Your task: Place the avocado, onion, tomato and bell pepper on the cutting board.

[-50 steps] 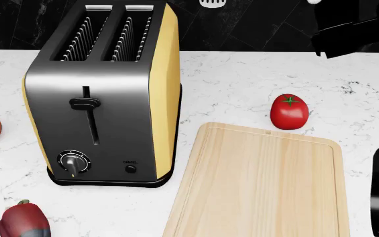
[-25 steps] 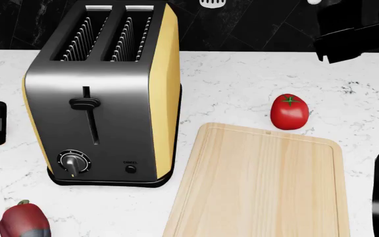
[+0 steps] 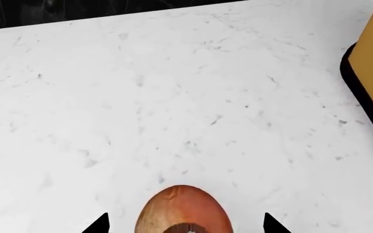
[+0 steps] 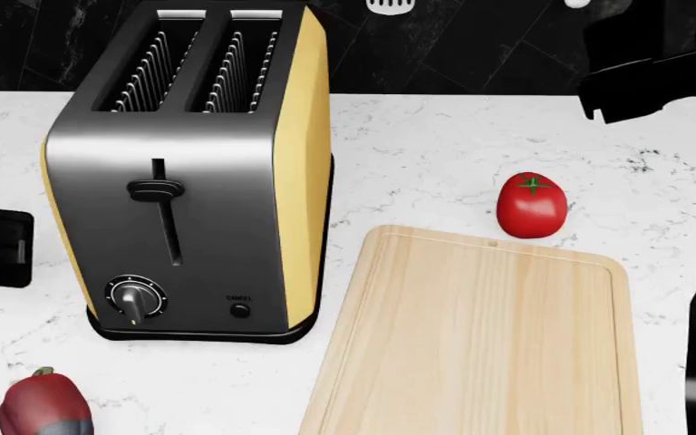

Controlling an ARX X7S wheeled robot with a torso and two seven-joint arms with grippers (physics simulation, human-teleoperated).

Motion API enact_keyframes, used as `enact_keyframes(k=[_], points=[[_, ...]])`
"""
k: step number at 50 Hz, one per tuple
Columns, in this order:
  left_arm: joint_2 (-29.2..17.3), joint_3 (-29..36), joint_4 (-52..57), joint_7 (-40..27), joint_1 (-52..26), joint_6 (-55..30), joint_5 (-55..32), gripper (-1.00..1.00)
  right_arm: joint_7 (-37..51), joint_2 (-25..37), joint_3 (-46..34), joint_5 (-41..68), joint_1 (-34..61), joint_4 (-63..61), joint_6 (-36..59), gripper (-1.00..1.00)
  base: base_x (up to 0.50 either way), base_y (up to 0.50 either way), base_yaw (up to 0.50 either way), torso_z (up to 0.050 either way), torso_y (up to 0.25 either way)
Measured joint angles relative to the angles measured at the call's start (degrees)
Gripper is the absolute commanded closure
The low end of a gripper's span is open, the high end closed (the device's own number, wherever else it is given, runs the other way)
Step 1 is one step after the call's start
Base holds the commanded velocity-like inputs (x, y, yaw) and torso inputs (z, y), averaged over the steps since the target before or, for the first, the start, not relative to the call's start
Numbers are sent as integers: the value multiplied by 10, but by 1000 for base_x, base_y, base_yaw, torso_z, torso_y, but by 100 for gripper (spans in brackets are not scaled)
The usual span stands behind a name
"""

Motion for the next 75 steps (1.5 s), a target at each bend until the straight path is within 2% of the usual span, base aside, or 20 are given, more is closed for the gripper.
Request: enact_keyframes(k=[6,7,25,39,48,54,66,75], points=[[3,1,-13,1,10,10,3,-100,0,0,0,0,0,0,0,-100,0,0,0,0,0],[3,1,-14,1,11,11,3,100,0,0,0,1,-1,-1,0,-100,0,0,0,0,0],[-30,2,69,-13,25,-22,-5,100,3,-2,4,3,-13,-5,-3,-100,0,0,0,0,0],[-98,-53,254,-64,17,-146,-106,100,2,-4,-6,3,7,0,3,-100,0,0,0,0,1],[-133,-118,355,-134,-9,-243,-219,100,0,-3,-10,3,23,1,8,-100,0,0,0,0,0],[-159,-132,400,-216,-46,-282,-348,100,0,-4,-9,3,27,2,8,-100,0,0,0,0,2],[-179,-85,462,-378,-146,-285,-622,100,1,-4,-5,5,27,-5,11,-100,0,0,0,0,0],[-165,-41,494,-440,-193,-268,-741,100,1,-3,-2,6,24,-9,13,-100,0,0,0,0,0]])
